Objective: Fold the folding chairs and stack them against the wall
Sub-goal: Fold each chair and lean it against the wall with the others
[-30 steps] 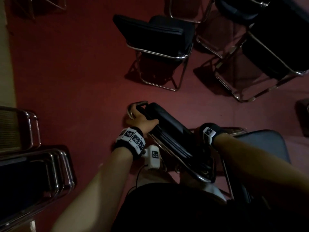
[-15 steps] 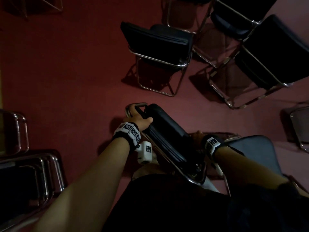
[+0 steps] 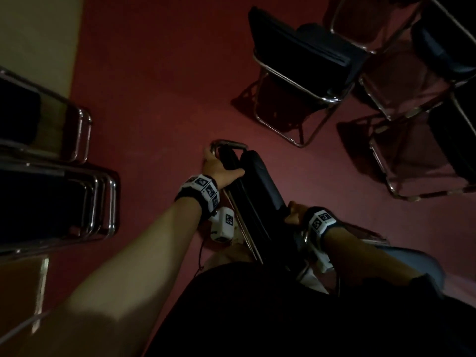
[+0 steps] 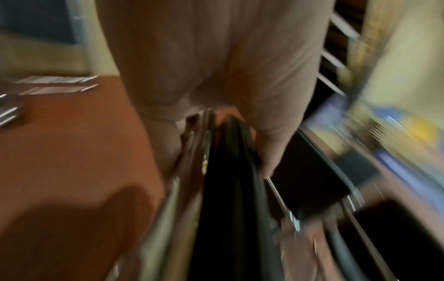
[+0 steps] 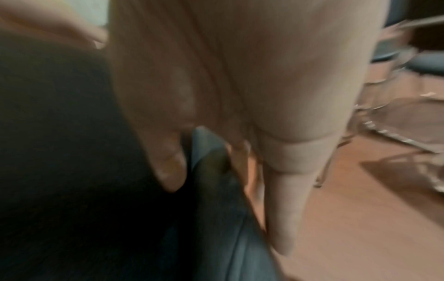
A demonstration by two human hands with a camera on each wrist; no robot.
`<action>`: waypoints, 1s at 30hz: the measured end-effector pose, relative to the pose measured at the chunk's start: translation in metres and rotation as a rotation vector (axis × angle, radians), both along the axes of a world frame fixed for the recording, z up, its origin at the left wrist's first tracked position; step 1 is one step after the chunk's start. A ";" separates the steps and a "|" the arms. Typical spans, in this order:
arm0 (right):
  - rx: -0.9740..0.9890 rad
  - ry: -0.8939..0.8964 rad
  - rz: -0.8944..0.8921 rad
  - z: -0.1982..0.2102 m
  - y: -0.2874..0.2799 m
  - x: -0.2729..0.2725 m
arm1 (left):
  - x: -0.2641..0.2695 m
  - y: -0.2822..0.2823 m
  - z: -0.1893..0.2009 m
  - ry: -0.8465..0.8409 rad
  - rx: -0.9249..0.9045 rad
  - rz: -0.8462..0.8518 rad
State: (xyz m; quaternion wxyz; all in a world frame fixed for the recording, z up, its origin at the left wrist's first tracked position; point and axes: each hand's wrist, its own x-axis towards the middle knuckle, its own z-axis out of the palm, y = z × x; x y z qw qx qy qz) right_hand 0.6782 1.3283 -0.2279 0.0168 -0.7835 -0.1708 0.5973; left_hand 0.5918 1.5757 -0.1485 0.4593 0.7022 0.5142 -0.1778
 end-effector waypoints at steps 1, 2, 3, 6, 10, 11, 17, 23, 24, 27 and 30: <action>-0.004 -0.003 0.011 -0.001 0.006 -0.003 | -0.008 0.002 0.002 -0.017 -0.078 0.080; -0.004 -0.008 -0.001 -0.004 0.013 -0.007 | -0.019 0.005 0.004 -0.027 -0.200 0.165; 0.002 -0.015 -0.023 -0.005 0.021 -0.009 | -0.030 0.008 0.004 -0.055 -0.339 0.240; -0.013 -0.096 -0.070 -0.005 0.044 -0.018 | -0.054 0.013 -0.008 -0.008 -0.518 0.237; -0.068 -0.207 -0.067 -0.017 0.066 -0.027 | -0.054 0.018 -0.029 -0.038 -0.476 0.125; -0.100 -0.208 -0.075 -0.016 0.072 -0.030 | -0.054 0.024 -0.024 -0.023 -0.443 0.087; -0.056 -0.366 0.041 -0.011 0.126 -0.082 | -0.087 0.102 -0.023 0.019 -0.510 -0.018; -0.034 -0.294 -0.007 0.014 0.228 -0.073 | -0.138 0.194 -0.006 -0.063 -0.546 0.047; -0.007 -0.298 0.041 0.016 0.253 -0.081 | -0.159 0.214 -0.007 -0.073 -0.597 0.123; -0.014 -0.317 0.138 0.017 0.293 -0.087 | -0.192 0.241 0.003 -0.144 -0.745 0.300; -0.048 -0.358 0.198 0.016 0.325 -0.086 | -0.200 0.255 0.022 -0.210 -0.732 0.330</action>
